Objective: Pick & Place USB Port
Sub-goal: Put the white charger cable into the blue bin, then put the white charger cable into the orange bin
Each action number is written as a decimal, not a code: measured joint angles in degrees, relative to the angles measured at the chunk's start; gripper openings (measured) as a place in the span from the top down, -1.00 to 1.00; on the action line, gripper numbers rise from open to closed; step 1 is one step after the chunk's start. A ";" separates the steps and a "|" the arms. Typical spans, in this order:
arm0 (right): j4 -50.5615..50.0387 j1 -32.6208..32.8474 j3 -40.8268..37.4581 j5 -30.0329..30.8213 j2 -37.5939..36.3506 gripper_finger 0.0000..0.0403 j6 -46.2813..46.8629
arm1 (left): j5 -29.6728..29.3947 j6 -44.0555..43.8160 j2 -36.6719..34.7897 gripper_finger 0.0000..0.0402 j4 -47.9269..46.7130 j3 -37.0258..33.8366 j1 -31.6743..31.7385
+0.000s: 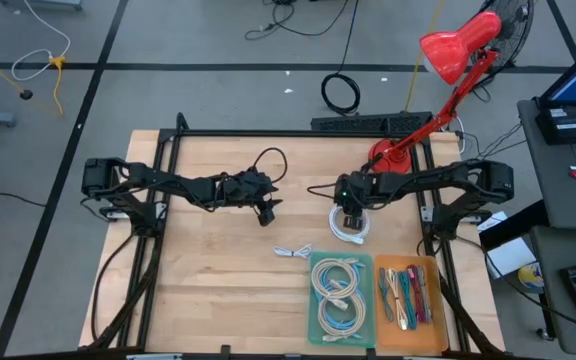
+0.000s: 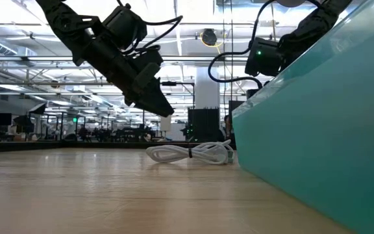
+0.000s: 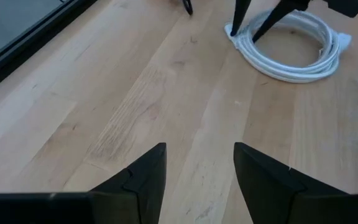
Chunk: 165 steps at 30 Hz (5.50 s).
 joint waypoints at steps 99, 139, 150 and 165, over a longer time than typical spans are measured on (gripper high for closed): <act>10.34 46.14 10.16 6.29 -1.20 0.86 10.58 | -11.47 -20.36 0.02 0.05 -4.50 -0.03 -19.52; 7.93 46.69 15.40 6.29 -1.25 0.23 5.51 | -9.97 -22.71 0.02 0.05 -6.06 -0.04 -19.52; 0.42 43.63 19.61 18.00 -1.27 0.33 1.59 | -9.99 -17.83 0.02 0.05 -2.79 -0.04 -19.41; -6.78 29.61 19.61 18.61 -1.27 0.34 3.92 | -3.19 -12.81 0.02 0.05 -0.14 -0.04 -9.97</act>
